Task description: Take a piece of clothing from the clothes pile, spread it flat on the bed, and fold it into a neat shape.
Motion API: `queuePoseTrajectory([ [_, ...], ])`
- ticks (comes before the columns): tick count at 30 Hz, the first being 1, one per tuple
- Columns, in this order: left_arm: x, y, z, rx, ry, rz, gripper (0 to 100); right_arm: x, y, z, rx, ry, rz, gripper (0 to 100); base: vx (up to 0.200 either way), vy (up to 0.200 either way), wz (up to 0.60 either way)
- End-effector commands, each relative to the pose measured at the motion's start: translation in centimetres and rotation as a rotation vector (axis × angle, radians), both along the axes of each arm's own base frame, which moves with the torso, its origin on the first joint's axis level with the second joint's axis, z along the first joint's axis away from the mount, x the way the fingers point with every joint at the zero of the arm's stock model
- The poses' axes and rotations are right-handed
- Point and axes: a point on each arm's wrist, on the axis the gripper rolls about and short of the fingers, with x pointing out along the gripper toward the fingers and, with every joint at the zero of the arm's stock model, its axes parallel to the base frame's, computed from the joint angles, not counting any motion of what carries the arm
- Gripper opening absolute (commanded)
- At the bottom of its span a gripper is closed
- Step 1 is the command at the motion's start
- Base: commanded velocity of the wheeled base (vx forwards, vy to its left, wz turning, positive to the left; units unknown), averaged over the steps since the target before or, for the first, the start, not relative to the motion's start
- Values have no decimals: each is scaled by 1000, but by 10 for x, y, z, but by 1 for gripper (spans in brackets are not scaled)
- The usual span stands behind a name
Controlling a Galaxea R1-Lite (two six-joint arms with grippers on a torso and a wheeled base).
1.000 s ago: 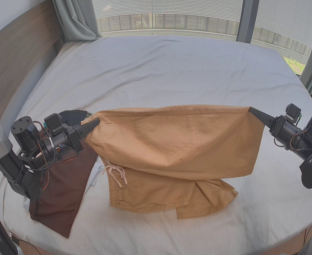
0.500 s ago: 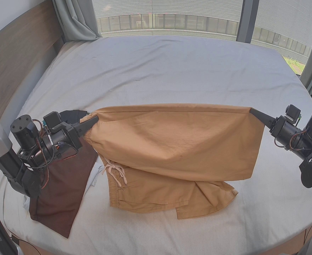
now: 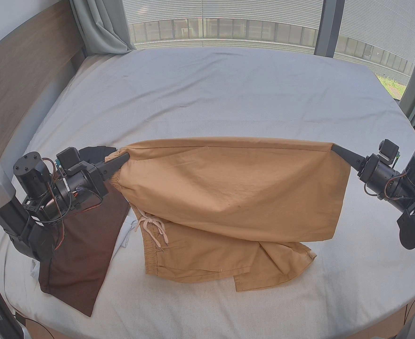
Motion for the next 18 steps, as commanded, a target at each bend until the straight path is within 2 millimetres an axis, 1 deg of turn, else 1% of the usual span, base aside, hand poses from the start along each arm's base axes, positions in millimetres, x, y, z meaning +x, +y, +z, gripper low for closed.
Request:
queuePoseTrajectory([
  [1, 0, -1, 0, -2, 0, 10, 0, 2, 3, 3, 0, -12, 7, 0, 0, 0, 0],
  [6, 1, -2, 0, -8, 1, 23, 0, 11, 2, 6, 0, -39, 6, 0, 0, 0, 0],
  [8, 6, -4, 0, -11, -4, 23, 0, 21, 2, 7, 9, -49, 4, 0, 0, 0, 0],
  [16, 20, -6, -9, -22, 4, 68, 0, 49, 2, 2, 26, -53, 5, 0, 0, 0, 0],
  [18, 24, -7, -10, -26, 5, 76, 0, 57, 2, -3, 26, -49, 1, 0, 0, 0, 0],
])
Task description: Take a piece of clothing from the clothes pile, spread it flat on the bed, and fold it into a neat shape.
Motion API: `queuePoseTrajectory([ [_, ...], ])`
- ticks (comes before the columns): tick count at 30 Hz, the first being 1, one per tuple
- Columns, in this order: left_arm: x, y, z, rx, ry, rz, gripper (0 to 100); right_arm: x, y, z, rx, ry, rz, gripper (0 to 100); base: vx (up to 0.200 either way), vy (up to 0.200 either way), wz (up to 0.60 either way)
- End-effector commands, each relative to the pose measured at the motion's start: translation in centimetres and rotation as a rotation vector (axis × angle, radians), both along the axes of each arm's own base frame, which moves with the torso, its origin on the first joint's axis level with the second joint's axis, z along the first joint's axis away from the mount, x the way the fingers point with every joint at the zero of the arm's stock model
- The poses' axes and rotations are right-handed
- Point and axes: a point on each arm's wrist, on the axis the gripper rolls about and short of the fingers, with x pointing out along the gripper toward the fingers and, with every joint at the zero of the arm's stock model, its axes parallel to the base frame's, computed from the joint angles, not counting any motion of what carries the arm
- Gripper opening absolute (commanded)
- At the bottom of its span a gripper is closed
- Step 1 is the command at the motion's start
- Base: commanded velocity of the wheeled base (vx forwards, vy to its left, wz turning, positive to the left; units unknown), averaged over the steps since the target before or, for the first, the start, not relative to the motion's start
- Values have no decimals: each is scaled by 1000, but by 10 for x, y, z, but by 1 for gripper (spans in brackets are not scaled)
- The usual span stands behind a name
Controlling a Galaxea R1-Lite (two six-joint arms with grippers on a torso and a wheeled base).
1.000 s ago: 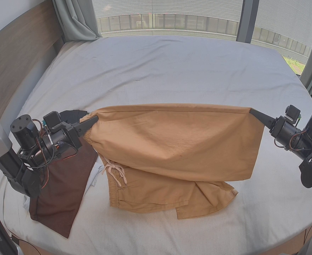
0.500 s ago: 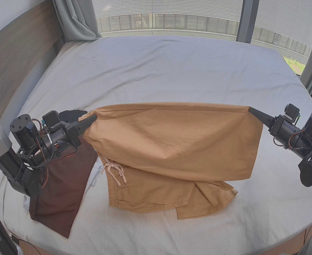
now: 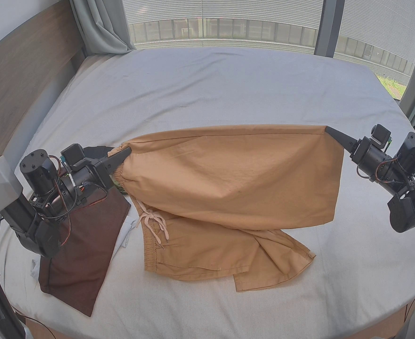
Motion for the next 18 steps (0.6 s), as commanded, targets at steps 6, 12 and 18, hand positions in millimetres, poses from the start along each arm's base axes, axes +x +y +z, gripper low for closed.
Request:
queuePoseTrajectory([
  [6, 19, -6, -8, -55, 28, 28, 0, 36, -1, -24, 14, 27, -49, 0, 0, 0, 0],
  [12, 35, -11, -10, -91, 20, 48, 0, 51, 2, -34, 13, 32, -45, 0, 0, 0, 0],
  [18, 48, -19, -21, -95, 30, 44, 0, 66, 2, -43, 14, 27, -45, 0, 0, 0, 0],
])
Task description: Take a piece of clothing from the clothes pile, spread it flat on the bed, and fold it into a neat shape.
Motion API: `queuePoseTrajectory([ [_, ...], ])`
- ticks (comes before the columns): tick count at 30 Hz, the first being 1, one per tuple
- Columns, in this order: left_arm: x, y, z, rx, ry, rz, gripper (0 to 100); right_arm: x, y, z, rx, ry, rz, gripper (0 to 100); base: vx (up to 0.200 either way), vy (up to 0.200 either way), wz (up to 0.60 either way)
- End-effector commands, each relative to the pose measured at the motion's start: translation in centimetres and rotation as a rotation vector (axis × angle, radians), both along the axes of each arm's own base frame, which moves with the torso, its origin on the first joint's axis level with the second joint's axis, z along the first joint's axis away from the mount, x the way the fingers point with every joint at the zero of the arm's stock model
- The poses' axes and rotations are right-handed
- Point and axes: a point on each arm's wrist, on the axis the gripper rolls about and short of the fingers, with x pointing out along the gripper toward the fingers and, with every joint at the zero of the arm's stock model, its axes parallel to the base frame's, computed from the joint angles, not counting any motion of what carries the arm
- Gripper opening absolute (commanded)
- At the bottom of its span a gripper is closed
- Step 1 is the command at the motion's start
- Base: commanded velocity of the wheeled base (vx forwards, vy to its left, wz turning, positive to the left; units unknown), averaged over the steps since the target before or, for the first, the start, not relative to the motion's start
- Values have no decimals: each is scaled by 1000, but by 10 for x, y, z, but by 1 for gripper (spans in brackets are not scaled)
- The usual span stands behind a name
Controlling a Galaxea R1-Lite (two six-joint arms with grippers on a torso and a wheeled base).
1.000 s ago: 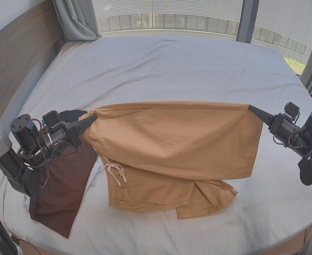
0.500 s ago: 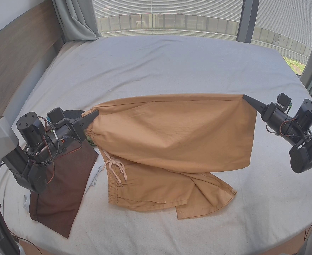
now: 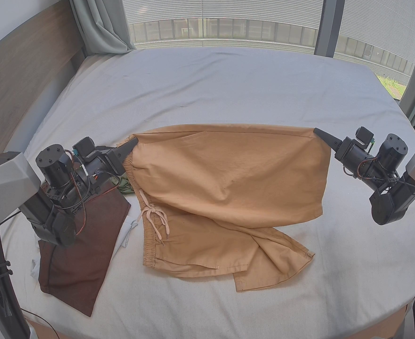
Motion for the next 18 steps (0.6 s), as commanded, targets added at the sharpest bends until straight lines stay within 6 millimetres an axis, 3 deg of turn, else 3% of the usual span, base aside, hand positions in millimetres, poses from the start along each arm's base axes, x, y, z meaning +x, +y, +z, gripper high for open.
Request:
queuePoseTrajectory([
  [1, 11, -6, -14, -2, 21, 2, 0, 13, 1, -15, -1, 17, 4, 0, 0, 0, 0],
  [11, 33, -7, -34, -51, 56, 24, 0, 37, 3, -37, -2, 27, 5, 0, 0, 0, 0],
  [18, 43, -4, -47, -78, 86, 29, 0, 52, 10, -40, 24, 12, 25, 0, 0, 0, 0],
])
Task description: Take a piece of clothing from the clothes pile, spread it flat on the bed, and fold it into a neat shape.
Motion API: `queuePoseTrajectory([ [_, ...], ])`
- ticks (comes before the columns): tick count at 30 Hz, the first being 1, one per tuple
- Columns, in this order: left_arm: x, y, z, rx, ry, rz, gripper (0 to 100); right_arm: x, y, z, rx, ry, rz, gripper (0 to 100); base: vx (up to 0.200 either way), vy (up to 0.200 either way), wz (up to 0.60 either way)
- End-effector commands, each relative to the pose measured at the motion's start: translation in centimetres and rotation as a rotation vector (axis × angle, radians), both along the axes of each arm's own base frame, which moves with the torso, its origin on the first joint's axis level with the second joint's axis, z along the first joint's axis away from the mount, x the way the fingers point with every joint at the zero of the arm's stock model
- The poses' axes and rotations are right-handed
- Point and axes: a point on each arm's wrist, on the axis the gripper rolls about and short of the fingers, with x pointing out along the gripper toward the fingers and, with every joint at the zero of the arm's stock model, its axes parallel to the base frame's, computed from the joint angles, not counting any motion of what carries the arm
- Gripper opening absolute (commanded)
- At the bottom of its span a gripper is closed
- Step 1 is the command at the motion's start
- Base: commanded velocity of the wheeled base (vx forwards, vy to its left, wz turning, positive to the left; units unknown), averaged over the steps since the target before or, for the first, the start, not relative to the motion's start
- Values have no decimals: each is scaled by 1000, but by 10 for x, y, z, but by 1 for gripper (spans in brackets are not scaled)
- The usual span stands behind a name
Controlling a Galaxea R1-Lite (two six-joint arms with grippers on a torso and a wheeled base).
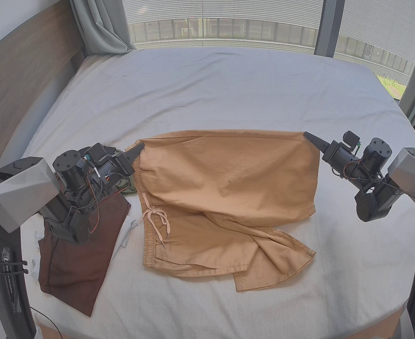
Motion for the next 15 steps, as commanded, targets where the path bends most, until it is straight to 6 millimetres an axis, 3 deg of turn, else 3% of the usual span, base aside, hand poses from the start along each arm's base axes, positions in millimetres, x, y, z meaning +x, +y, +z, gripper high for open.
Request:
queuePoseTrajectory([
  [1, 9, 2, -16, 0, 27, 5, 0, 11, 6, -11, 10, 11, 16, 0, 0, 0, 0],
  [15, 25, 0, -21, -60, 25, 14, 0, 33, 13, -21, 10, 17, 25, 0, 0, 0, 0],
])
